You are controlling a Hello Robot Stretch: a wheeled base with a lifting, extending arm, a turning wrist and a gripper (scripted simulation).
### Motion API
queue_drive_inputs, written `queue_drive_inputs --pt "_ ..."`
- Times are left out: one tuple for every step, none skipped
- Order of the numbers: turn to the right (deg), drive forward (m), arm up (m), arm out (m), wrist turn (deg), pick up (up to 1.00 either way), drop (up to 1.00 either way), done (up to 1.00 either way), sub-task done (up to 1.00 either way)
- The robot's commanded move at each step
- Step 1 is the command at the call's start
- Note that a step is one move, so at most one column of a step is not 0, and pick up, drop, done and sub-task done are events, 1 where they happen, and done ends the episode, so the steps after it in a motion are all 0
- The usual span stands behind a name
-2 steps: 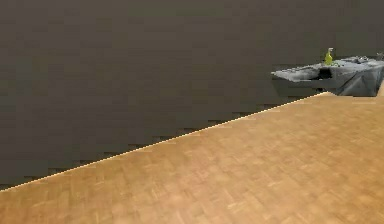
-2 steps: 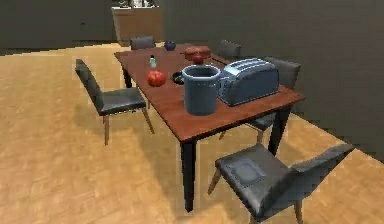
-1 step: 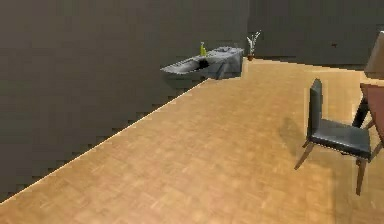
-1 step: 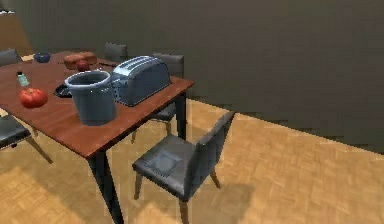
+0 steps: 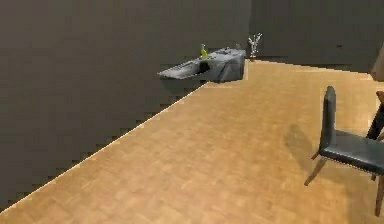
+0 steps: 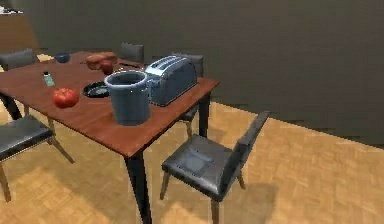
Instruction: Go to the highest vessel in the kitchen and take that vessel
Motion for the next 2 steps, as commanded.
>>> queue_drive_inputs --pt "9.0 0.00 0.00 0.00 0.0 0.00 0.00 0.00 0.00" --pt "0.0 1.00 0.00 0.00 0.0 0.00 0.00 0.00 0.00"
